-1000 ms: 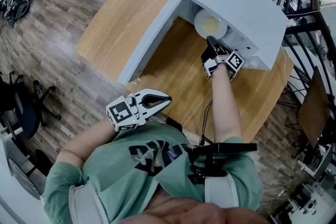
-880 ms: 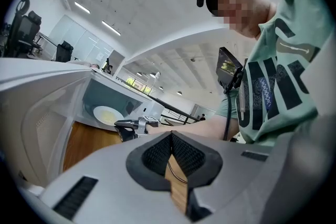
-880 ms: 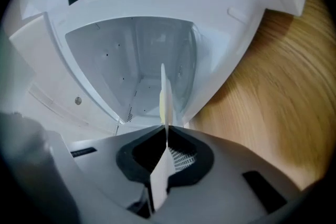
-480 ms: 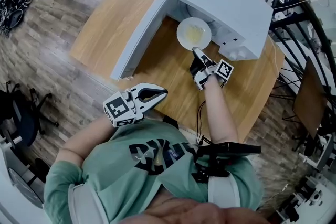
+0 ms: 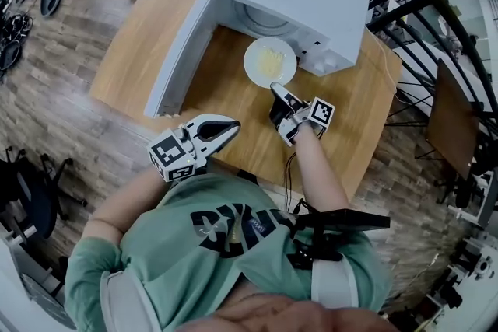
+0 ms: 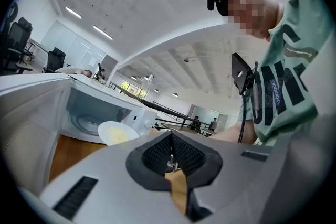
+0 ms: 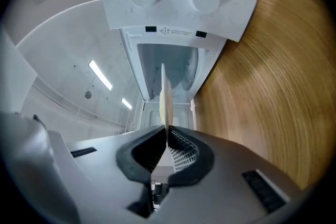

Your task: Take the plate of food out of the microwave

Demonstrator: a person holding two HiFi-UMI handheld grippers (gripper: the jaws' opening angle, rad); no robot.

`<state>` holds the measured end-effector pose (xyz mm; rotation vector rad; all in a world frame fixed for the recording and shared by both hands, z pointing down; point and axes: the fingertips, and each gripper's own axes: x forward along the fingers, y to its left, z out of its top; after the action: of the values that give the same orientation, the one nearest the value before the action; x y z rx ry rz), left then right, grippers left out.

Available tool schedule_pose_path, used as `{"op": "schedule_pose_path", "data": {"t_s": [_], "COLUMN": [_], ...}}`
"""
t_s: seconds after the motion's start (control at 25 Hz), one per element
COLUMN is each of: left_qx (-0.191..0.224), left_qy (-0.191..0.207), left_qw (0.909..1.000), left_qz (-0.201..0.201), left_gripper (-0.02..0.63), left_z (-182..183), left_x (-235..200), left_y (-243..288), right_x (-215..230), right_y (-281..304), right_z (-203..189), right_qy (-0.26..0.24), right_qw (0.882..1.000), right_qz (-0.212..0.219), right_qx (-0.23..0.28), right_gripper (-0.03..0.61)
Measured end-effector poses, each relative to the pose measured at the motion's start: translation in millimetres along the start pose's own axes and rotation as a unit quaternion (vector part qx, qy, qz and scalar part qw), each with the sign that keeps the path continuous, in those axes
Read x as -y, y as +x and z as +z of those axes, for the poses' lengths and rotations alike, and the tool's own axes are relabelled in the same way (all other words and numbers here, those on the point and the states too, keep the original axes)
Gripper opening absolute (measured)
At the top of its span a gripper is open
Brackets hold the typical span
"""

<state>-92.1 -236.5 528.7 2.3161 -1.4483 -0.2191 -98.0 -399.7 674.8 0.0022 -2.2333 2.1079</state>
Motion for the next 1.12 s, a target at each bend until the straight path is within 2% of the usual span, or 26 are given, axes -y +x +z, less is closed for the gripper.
{"op": "schedule_pose_path", "data": {"t_s": [0.48,0.88,1.12], "left_qx": [-0.01,-0.027,-0.039], "left_qy": [-0.003,0.003,-0.006], "left_qw": [0.9991,0.9966,0.9953], "left_qz": [-0.042,-0.077,-0.088], "left_gripper": [0.003,0.003,0.003], "left_z": [3.9,4.0,-2.4], "left_x": [19.1,34.6,42.0], "left_y": [58.6,102.0,124.1], "right_x": [-10.8,-19.8,-21.5], "right_y": [-81.9,-132.4,-161.8], "right_z": [-1.4,14.7,24.0], "right_qy": [-0.009,-0.01,-0.006], "right_qw": [1.0,0.999,0.997], "right_qz": [-0.005,0.004,0.007], "right_qx": [0.013,0.048,0.07], "right_gripper": [0.017,0.017,0.017]}}
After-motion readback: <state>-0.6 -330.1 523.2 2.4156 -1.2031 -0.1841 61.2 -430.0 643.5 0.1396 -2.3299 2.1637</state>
